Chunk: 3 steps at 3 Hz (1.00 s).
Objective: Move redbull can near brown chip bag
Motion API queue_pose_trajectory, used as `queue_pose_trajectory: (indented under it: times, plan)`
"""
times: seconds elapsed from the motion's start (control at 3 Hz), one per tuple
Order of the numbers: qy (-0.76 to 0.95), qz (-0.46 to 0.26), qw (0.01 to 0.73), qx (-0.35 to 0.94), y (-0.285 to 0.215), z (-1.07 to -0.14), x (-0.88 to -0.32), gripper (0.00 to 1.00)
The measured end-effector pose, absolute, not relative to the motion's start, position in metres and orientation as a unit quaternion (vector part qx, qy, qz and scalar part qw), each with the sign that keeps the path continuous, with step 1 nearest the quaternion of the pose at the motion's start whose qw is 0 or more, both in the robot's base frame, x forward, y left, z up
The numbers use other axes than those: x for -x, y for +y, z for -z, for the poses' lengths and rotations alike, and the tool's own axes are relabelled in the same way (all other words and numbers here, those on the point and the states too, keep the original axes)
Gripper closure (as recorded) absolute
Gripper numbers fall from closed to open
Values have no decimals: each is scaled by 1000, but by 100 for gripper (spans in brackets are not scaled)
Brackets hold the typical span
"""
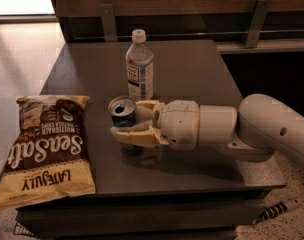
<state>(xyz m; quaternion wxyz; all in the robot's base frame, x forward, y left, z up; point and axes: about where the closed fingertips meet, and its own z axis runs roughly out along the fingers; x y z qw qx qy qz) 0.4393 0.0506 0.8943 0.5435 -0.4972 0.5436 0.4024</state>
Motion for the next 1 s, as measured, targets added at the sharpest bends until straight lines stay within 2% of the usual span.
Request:
queue_pose_trajectory:
  times: [0.33,0.67,1.0]
  plan:
    - [542,-403,543,499,53,-895,-438,13]
    - [541,-404,542,500,55,-895,-437,0]
    - [541,-404,542,500,55,-895,-437,0]
